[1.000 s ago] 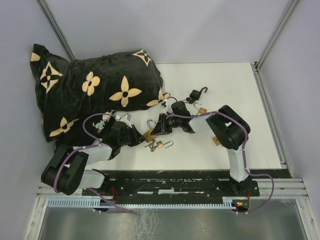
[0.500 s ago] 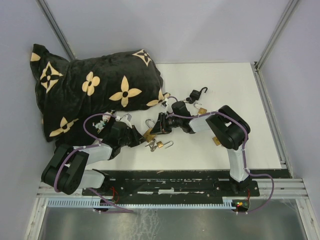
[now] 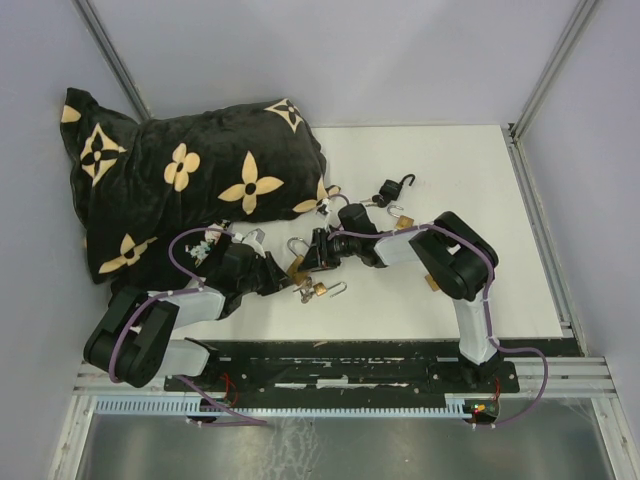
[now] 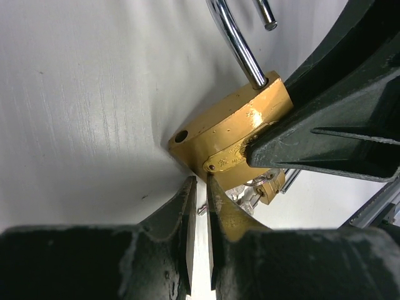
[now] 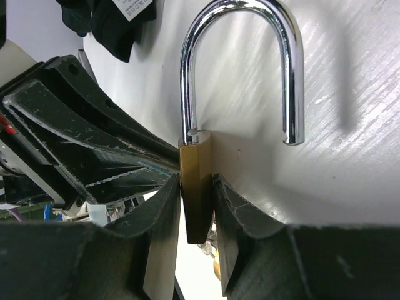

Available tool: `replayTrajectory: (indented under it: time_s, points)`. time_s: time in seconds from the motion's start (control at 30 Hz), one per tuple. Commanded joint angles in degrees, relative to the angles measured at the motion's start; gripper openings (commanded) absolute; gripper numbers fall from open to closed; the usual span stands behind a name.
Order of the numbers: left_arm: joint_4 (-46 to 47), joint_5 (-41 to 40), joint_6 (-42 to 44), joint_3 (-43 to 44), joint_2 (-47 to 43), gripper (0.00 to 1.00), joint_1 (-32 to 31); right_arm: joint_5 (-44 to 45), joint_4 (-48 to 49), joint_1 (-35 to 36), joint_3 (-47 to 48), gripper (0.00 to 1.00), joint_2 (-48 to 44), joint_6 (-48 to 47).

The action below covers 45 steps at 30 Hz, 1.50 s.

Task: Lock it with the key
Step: Pick up the lock from the center of the board.

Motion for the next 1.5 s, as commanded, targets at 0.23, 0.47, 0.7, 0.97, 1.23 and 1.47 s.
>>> replayTrajectory:
  time_s: [0.23, 0.47, 0.7, 0.97, 1.23, 1.47]
  points:
    - [-2.46, 1.92, -0.67, -3.07, -7.05, 0.21, -0.66, -6.31, -5.2, -0.64, 4.61, 0.07, -3.52, -7.95]
    - [-5.24, 5.07, 2.74, -3.83, -30.41, 0.36, -0.63, -10.78, -21.01, -6.42, 8.81, 0.02, -11.24, -24.23]
    - [10.39, 4.96, 3.2, -8.7, -46.68, 0.77, -0.66, -12.52, -46.23, -8.78, 15.17, 0.02, -20.53, -49.02]
    - [25.5, 14.69, 15.25, -3.67, -43.33, 0.85, -1.0, -12.79, -82.43, -10.39, 26.38, 0.02, -26.52, -84.38]
    - [24.8, 26.34, 28.65, 3.6, -35.4, 0.87, -6.91, -11.05, -98.45, -10.53, 25.45, 0.02, -36.19, -103.23]
    - [11.25, 15.22, 45.47, 9.59, -27.2, 0.87, -21.15, -13.93, -105.94, -10.68, 23.47, 0.02, -37.82, -112.08]
